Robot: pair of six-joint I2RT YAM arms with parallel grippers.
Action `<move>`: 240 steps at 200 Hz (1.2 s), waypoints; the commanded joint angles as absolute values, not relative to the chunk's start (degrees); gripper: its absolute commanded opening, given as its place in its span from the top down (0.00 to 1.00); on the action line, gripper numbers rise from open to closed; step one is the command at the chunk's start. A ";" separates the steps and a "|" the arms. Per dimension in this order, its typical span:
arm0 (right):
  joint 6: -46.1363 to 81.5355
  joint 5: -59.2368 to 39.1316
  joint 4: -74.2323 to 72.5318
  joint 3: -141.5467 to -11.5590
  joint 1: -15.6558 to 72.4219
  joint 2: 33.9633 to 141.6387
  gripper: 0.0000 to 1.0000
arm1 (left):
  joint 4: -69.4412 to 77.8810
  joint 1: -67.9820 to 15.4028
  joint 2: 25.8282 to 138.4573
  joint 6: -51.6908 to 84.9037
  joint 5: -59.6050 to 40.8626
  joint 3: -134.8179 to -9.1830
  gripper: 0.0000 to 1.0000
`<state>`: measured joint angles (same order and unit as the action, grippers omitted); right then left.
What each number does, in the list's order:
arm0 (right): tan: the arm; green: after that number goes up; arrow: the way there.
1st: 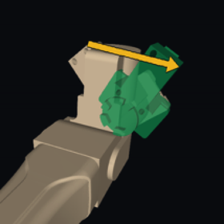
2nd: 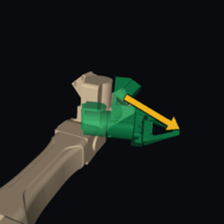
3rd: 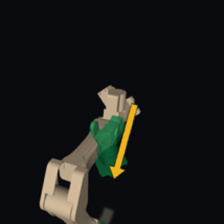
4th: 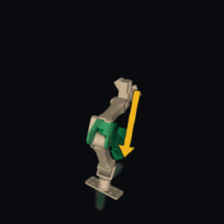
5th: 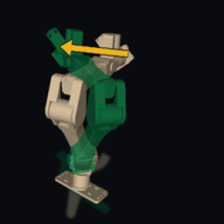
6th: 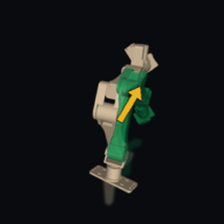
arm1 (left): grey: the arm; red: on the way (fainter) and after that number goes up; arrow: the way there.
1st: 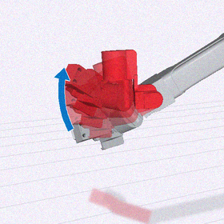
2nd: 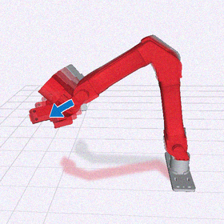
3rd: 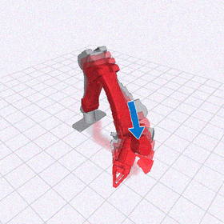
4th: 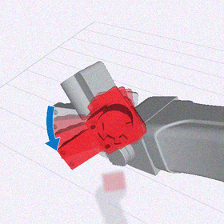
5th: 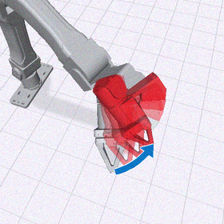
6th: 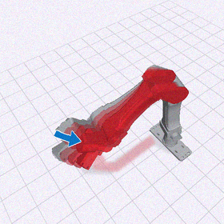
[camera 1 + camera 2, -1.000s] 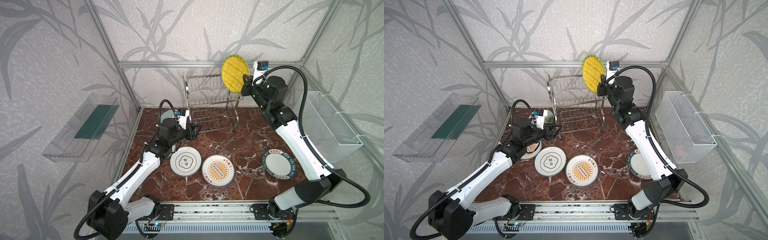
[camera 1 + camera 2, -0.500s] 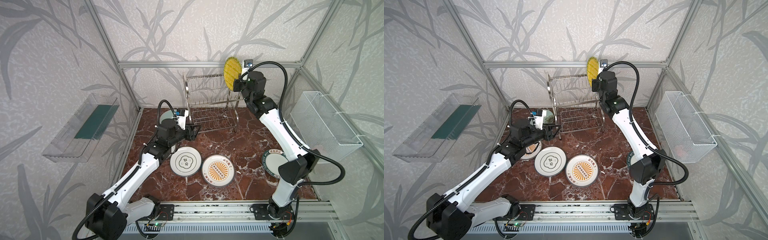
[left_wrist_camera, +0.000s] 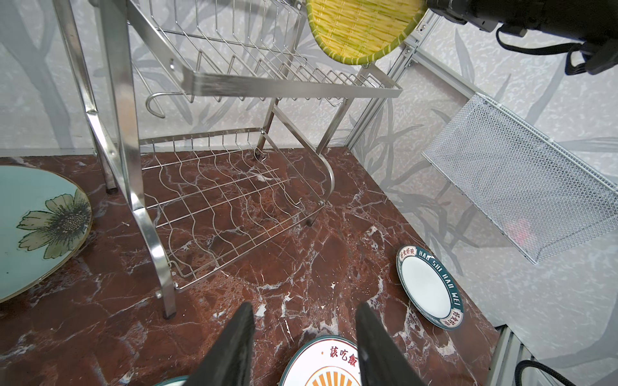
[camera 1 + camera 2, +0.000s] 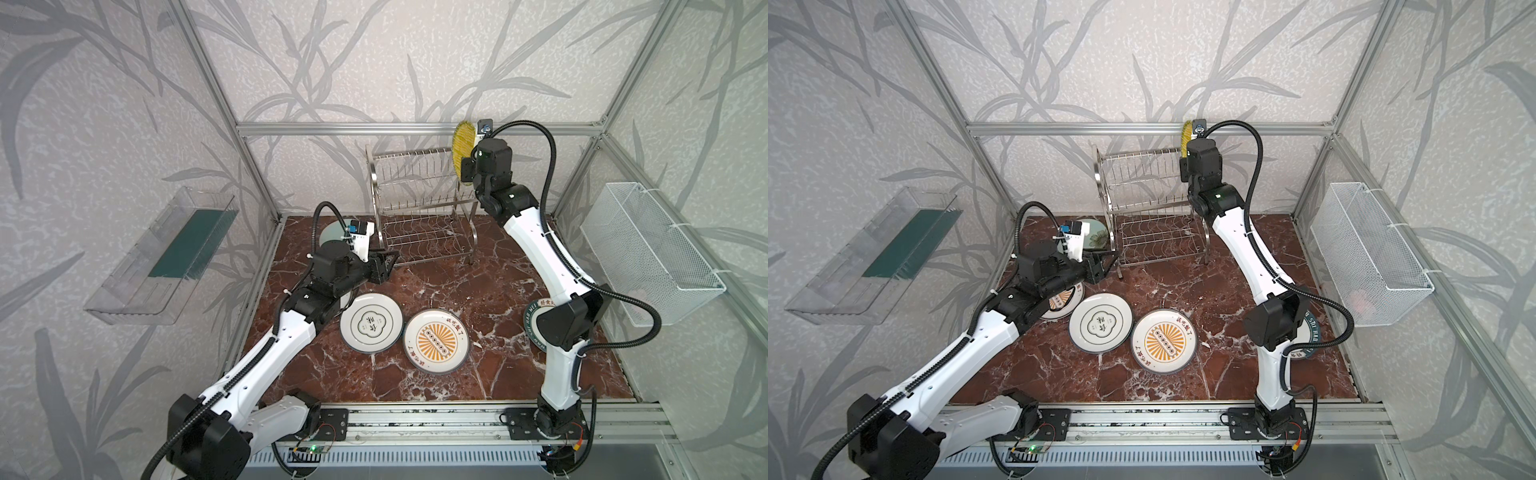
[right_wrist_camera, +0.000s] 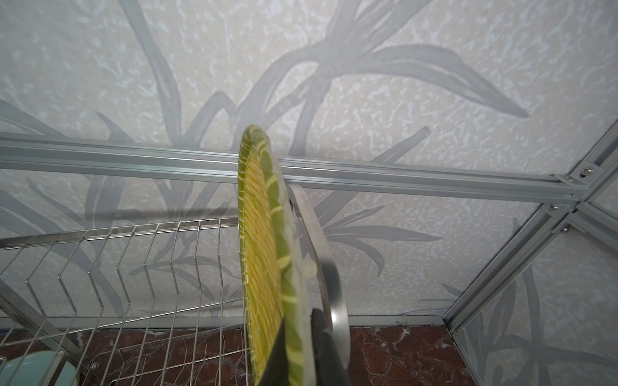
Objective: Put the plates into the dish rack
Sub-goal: 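Lower the bamboo tray edge-first into the rack's upper tier slots with the right gripper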
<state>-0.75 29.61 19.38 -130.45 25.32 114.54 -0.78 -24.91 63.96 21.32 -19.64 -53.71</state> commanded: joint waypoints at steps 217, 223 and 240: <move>-5.10 32.87 30.19 -148.32 26.54 124.63 1.00 | -2.29 -25.32 62.58 20.21 -16.63 -53.26 0.57; -5.18 32.79 30.28 -148.27 26.52 124.65 1.00 | -2.22 -25.38 62.58 20.21 -16.69 -53.30 0.57; -5.28 32.70 30.62 -148.35 26.49 124.88 1.00 | -2.11 -25.37 62.75 20.21 -16.70 -53.27 0.57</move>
<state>-4.71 31.59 32.05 -145.62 26.20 124.49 -2.26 -25.08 63.92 20.97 -17.39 -53.71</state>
